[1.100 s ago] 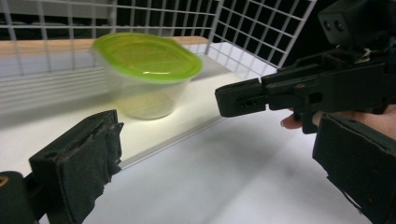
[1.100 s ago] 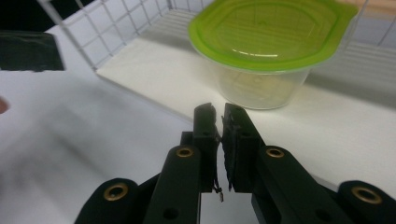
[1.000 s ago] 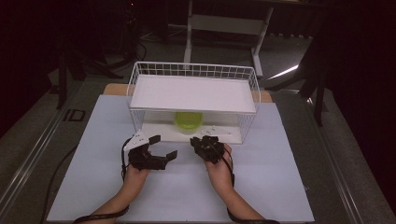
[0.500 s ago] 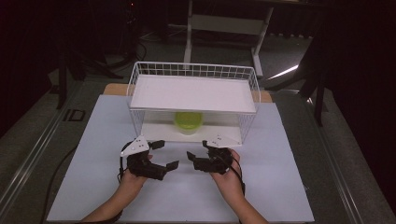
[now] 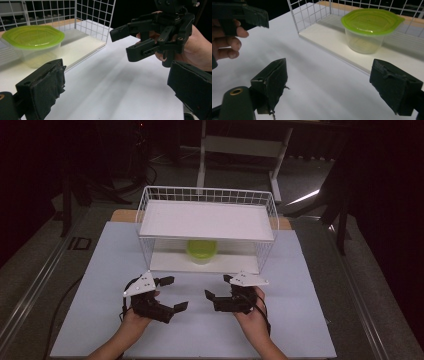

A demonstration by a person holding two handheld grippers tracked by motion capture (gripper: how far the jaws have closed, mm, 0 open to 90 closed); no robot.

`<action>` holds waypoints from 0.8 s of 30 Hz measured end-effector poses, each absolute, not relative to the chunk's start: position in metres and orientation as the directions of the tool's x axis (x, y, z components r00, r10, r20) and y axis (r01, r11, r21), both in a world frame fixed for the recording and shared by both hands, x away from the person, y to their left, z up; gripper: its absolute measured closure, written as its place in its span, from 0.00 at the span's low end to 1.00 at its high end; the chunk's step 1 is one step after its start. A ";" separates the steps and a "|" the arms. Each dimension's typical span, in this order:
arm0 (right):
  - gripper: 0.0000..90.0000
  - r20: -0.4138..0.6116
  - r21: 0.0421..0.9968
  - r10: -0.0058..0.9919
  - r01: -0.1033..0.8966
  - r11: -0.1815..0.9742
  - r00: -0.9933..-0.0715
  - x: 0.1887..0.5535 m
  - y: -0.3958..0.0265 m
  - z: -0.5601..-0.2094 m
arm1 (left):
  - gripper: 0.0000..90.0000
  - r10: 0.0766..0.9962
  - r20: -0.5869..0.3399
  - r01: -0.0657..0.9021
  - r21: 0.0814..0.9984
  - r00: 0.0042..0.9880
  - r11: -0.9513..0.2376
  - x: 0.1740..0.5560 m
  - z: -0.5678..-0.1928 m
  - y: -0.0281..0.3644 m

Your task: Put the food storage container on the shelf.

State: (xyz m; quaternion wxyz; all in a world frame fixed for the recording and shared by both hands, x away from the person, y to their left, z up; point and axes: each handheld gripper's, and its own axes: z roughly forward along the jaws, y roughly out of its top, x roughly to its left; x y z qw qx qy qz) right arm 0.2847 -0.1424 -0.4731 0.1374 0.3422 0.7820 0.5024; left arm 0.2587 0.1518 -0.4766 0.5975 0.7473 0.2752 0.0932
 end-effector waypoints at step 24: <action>0.17 0.146 0.879 0.673 0.407 0.248 -0.725 0.253 -0.199 -0.471 | 0.02 0.546 -0.218 0.329 0.938 0.809 -0.112 0.240 -0.480 0.189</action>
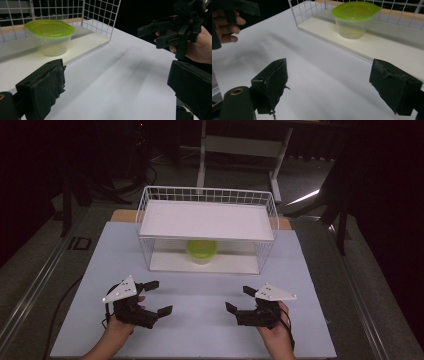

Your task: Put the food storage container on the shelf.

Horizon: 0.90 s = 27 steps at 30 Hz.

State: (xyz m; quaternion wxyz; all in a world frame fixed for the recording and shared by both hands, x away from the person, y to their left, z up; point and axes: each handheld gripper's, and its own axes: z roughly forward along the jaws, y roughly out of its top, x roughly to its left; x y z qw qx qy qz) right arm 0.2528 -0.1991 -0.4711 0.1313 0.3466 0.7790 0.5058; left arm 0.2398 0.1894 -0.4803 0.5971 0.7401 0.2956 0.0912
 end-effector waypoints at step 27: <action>0.17 0.147 0.886 0.702 0.408 0.220 -0.697 0.256 -0.257 -0.487 | 0.02 0.600 -0.226 0.363 0.924 0.767 -0.116 0.234 -0.505 0.220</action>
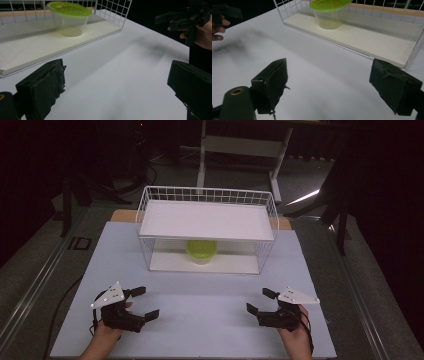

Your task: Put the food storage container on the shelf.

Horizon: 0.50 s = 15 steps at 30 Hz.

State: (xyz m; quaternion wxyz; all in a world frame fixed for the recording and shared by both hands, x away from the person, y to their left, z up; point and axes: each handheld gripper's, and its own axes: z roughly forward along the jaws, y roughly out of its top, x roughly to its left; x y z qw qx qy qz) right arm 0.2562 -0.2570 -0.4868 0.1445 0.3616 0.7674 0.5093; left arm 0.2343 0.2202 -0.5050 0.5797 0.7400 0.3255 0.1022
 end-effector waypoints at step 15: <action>0.17 0.175 0.877 0.693 0.430 0.213 -0.700 0.258 -0.252 -0.495 | 0.02 0.605 -0.249 0.371 0.925 0.756 -0.083 0.232 -0.502 0.219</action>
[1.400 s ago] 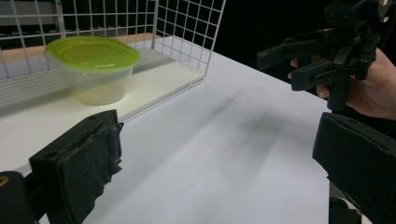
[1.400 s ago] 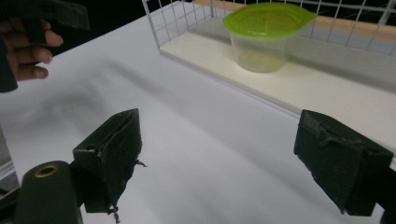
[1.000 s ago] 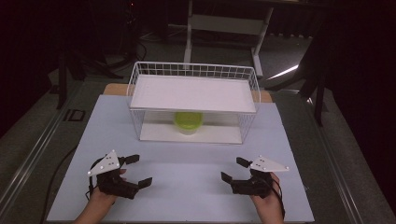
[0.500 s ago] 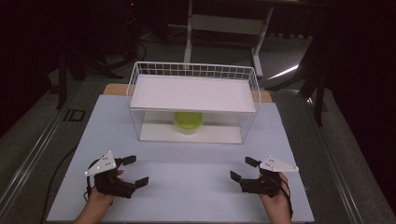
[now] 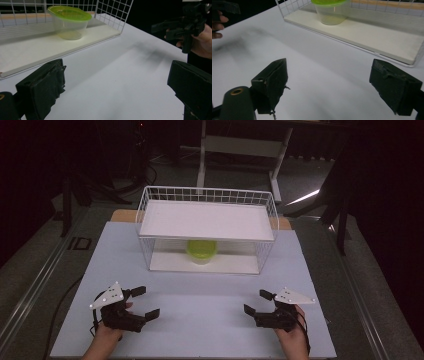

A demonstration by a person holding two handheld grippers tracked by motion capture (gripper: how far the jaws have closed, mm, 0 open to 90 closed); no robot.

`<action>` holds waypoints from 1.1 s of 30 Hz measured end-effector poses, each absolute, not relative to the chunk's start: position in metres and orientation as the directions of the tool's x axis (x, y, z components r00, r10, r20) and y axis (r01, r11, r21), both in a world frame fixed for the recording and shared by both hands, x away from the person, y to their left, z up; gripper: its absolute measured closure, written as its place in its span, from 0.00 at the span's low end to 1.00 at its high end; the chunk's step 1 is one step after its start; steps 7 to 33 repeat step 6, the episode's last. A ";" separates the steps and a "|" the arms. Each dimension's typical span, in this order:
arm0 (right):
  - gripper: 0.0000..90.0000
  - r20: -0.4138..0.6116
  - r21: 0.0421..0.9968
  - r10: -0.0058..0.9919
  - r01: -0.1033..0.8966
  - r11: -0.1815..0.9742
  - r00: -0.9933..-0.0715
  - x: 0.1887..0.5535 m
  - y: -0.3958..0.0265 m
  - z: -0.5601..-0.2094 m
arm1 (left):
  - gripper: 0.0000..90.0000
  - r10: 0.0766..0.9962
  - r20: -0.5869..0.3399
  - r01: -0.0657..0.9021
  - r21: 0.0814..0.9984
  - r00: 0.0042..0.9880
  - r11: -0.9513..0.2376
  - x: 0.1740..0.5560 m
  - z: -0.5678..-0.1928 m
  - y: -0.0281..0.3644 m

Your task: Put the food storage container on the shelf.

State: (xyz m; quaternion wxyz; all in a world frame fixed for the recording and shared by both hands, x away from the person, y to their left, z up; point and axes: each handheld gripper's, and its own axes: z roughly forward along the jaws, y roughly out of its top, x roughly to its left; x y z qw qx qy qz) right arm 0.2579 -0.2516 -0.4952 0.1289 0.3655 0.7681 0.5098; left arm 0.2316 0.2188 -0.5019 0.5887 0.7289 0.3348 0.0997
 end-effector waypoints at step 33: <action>0.17 0.169 0.873 0.688 0.431 0.227 -0.705 0.258 -0.249 -0.498 | 0.02 0.619 -0.250 0.377 0.923 0.745 -0.081 0.232 -0.503 0.220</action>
